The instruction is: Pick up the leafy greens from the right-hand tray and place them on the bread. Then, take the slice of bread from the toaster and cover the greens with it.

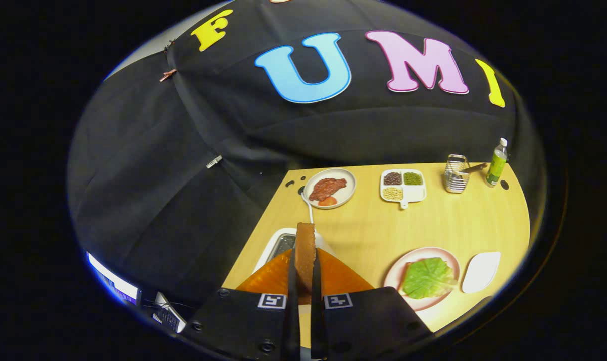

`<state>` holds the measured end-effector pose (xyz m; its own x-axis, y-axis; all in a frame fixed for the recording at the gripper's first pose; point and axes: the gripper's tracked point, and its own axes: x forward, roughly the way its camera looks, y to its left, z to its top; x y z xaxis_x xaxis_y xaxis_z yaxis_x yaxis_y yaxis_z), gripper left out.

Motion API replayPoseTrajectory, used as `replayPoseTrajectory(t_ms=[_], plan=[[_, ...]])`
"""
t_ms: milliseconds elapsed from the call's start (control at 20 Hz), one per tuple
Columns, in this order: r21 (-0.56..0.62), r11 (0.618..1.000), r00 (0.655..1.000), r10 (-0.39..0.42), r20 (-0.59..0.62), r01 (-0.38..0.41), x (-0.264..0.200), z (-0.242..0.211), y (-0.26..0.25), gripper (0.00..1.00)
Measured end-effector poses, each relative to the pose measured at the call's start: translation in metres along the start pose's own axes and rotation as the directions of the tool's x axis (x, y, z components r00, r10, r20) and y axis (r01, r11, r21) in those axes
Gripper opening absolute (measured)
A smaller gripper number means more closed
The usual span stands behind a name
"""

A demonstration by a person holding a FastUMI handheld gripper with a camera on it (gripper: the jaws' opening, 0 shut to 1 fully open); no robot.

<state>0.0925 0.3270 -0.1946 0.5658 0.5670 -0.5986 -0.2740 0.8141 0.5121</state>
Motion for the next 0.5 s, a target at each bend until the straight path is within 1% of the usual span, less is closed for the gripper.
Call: replayPoseTrajectory(t_ms=[100,200,500], plan=[[-0.032,0.999,0.999,-0.040,0.015,0.040,-0.003,-0.003,-0.034,0.13],[-0.035,0.997,0.997,-0.072,0.015,0.072,-0.005,-0.010,-0.063,0.13],[0.035,0.985,0.985,-0.168,-0.034,0.169,-0.002,-0.046,-0.156,0.13]])
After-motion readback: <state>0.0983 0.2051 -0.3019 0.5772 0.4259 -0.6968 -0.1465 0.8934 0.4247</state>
